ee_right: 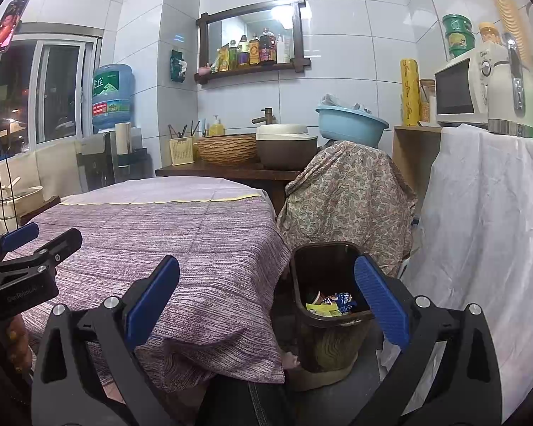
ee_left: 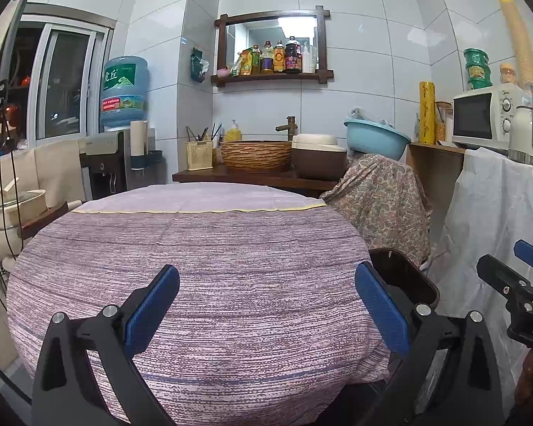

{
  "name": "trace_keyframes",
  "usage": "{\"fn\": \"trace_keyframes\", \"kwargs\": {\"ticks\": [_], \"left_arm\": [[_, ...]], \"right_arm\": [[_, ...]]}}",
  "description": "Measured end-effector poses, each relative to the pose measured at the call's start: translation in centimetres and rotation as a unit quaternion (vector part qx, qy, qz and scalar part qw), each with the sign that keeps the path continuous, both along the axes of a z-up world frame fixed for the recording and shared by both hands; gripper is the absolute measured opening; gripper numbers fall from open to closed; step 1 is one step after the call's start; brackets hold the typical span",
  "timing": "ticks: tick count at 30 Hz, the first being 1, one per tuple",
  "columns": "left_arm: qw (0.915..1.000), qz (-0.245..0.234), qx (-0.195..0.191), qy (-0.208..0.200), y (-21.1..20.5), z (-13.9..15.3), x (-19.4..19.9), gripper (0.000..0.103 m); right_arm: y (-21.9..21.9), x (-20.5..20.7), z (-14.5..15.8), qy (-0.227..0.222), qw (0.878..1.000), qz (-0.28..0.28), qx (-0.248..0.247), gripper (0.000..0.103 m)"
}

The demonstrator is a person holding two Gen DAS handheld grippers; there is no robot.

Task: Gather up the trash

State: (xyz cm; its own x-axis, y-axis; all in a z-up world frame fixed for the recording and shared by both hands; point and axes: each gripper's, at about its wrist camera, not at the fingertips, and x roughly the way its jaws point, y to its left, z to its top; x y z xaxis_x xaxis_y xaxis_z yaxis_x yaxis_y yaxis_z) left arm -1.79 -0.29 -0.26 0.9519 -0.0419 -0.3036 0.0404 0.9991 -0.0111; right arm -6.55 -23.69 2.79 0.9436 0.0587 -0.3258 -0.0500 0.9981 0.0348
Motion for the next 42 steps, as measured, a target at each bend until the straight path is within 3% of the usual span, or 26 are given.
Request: {"fn": "trace_keyframes", "kwargs": {"ticks": [42], "left_arm": [[1.0000,0.002,0.007,0.000,-0.13,0.01,-0.14,0.098]], "right_arm": [[0.13,0.04,-0.39,0.003,1.000,0.001,0.002,0.097]]}}
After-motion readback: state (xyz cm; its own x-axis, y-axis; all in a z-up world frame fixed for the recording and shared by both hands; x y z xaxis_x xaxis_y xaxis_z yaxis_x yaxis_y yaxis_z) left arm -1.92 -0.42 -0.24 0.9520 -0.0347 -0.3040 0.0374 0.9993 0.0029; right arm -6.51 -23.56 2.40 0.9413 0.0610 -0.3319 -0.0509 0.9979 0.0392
